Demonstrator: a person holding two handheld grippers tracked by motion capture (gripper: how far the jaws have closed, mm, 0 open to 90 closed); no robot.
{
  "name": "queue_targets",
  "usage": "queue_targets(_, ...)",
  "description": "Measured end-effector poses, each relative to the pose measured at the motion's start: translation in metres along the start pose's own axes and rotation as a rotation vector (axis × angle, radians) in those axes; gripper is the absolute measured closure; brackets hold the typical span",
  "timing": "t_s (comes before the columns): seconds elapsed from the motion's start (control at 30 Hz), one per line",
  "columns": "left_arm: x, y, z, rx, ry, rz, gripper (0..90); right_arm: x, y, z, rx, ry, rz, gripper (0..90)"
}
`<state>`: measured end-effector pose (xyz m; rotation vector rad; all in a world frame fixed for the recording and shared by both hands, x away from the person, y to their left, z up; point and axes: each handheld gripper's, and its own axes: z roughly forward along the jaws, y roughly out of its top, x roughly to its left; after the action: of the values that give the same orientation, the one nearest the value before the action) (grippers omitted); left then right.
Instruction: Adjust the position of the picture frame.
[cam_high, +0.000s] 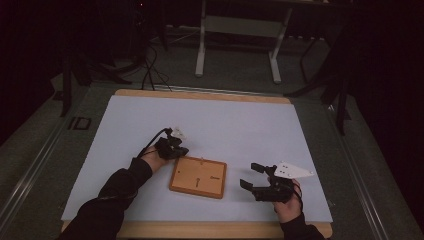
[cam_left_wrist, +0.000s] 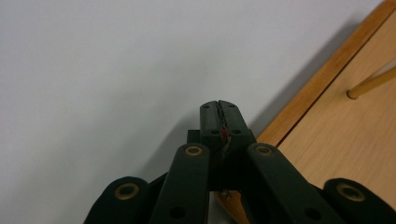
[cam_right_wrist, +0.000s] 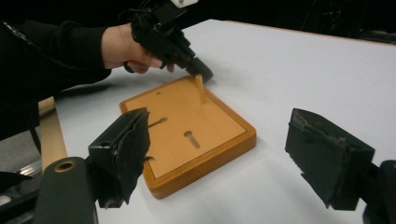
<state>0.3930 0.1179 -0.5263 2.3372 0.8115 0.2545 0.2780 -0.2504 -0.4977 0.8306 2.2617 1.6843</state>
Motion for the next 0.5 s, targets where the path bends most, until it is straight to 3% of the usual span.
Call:
queue_targets(0.2, -0.004, -0.005, -0.004, 0.004, 0.006, -0.013, 90.0, 0.002, 0.001, 0.001, -0.021, 0.044, -0.018, 20.2)
queue_targets(0.5, -0.01, -0.011, -0.005, 0.006, 0.003, -0.016, 90.0, 0.004, 0.002, 0.001, -0.018, 0.032, -0.052, 18.4)
